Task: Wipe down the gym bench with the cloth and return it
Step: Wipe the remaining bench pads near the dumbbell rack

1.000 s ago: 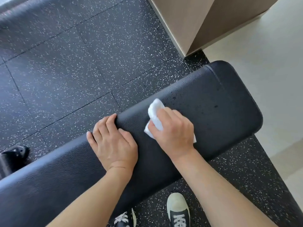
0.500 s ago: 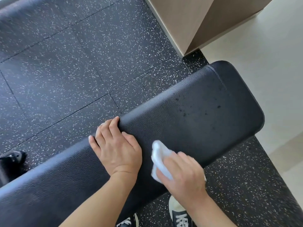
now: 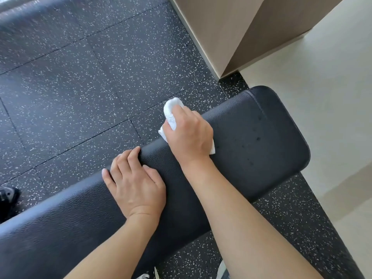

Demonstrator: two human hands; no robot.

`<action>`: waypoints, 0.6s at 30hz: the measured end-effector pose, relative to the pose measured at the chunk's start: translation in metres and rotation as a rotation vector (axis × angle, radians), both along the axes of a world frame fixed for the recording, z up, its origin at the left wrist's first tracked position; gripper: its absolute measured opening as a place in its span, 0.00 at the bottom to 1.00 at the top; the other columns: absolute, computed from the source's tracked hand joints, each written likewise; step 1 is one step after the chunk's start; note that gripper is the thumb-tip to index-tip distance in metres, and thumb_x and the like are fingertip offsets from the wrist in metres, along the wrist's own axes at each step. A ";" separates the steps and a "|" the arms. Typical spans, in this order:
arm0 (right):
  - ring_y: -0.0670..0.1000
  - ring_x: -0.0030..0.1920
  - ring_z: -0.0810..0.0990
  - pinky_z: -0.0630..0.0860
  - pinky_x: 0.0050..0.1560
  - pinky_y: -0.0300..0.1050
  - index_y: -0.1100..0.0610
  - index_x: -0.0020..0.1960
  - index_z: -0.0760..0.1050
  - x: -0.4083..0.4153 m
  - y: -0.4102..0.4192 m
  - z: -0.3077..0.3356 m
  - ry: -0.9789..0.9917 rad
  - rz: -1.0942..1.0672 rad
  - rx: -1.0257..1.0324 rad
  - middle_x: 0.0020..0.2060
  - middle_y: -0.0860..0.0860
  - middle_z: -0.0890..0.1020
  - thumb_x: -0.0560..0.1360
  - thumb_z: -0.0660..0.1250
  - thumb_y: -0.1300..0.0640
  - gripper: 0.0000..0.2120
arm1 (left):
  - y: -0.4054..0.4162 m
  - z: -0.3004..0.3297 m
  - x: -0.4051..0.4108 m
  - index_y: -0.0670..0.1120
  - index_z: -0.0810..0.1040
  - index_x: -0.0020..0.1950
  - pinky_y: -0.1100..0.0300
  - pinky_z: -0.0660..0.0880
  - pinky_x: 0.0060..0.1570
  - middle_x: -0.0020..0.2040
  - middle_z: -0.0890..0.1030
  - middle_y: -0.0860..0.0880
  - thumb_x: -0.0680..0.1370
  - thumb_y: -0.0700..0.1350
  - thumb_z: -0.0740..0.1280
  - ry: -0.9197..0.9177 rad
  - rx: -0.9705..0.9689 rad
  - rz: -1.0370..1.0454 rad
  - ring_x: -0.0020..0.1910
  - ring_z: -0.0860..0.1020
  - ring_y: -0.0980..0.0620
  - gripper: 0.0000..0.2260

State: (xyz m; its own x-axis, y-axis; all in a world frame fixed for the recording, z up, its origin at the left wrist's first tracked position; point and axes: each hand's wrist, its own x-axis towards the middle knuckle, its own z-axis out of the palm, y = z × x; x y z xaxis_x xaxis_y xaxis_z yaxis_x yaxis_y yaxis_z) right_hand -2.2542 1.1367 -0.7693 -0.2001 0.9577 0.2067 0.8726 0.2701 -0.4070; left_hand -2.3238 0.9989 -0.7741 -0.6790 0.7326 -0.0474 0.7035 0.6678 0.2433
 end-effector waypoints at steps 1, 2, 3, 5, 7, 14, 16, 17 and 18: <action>0.56 0.30 0.73 0.57 0.29 0.44 0.55 0.38 0.72 -0.002 0.001 0.000 -0.003 0.002 -0.001 0.32 0.50 0.76 0.66 0.76 0.56 0.12 | 0.000 -0.001 0.000 0.47 0.72 0.72 0.37 0.54 0.79 0.70 0.74 0.46 0.78 0.47 0.56 0.004 0.007 0.002 0.73 0.68 0.41 0.22; 0.56 0.31 0.72 0.57 0.29 0.44 0.55 0.38 0.72 -0.001 0.000 -0.001 0.002 0.013 0.015 0.32 0.50 0.76 0.66 0.76 0.55 0.12 | 0.000 -0.002 0.000 0.47 0.72 0.72 0.37 0.54 0.79 0.70 0.74 0.46 0.78 0.47 0.56 0.006 0.015 0.002 0.73 0.68 0.41 0.22; 0.55 0.31 0.72 0.58 0.30 0.44 0.54 0.39 0.73 0.002 -0.005 -0.001 0.012 0.040 0.041 0.33 0.50 0.76 0.67 0.74 0.54 0.10 | 0.000 -0.002 0.000 0.47 0.72 0.72 0.38 0.54 0.79 0.70 0.75 0.46 0.78 0.47 0.55 0.003 0.020 0.001 0.73 0.68 0.41 0.22; 0.55 0.32 0.71 0.59 0.31 0.45 0.54 0.40 0.73 0.008 -0.020 0.001 0.046 0.120 0.081 0.33 0.49 0.74 0.70 0.70 0.53 0.08 | -0.001 -0.003 0.000 0.48 0.72 0.72 0.38 0.53 0.80 0.70 0.75 0.46 0.79 0.48 0.55 -0.001 0.023 0.005 0.73 0.68 0.41 0.22; 0.54 0.32 0.70 0.63 0.30 0.47 0.54 0.39 0.71 0.012 -0.046 0.002 0.105 0.165 0.064 0.32 0.49 0.73 0.71 0.69 0.52 0.08 | -0.002 -0.004 -0.001 0.48 0.72 0.73 0.38 0.53 0.80 0.71 0.74 0.47 0.79 0.47 0.55 -0.005 0.019 0.010 0.74 0.67 0.42 0.22; 0.53 0.32 0.68 0.68 0.30 0.50 0.53 0.37 0.71 0.102 -0.116 -0.001 0.053 0.392 0.112 0.32 0.49 0.71 0.73 0.71 0.56 0.10 | -0.003 -0.002 0.001 0.48 0.71 0.72 0.38 0.52 0.80 0.70 0.74 0.45 0.79 0.48 0.55 0.008 0.039 0.016 0.73 0.67 0.41 0.22; 0.53 0.32 0.68 0.69 0.30 0.50 0.54 0.39 0.78 0.148 -0.103 -0.003 -0.019 0.434 0.184 0.32 0.49 0.73 0.75 0.70 0.55 0.07 | -0.003 -0.001 0.002 0.49 0.71 0.72 0.39 0.52 0.80 0.69 0.74 0.45 0.79 0.48 0.55 0.022 0.026 0.013 0.73 0.67 0.41 0.22; 0.53 0.31 0.68 0.70 0.29 0.49 0.56 0.39 0.79 0.170 -0.091 -0.004 -0.034 0.369 0.200 0.31 0.49 0.73 0.76 0.70 0.54 0.09 | -0.002 -0.001 0.002 0.49 0.71 0.72 0.39 0.52 0.80 0.69 0.74 0.45 0.79 0.48 0.55 0.026 0.019 0.011 0.72 0.67 0.40 0.22; 0.53 0.31 0.67 0.69 0.28 0.48 0.58 0.38 0.77 0.190 -0.078 -0.004 -0.044 0.261 0.186 0.31 0.49 0.71 0.78 0.68 0.54 0.12 | -0.002 -0.001 0.002 0.49 0.70 0.72 0.39 0.52 0.80 0.69 0.73 0.45 0.79 0.48 0.55 0.027 0.015 0.012 0.72 0.67 0.40 0.22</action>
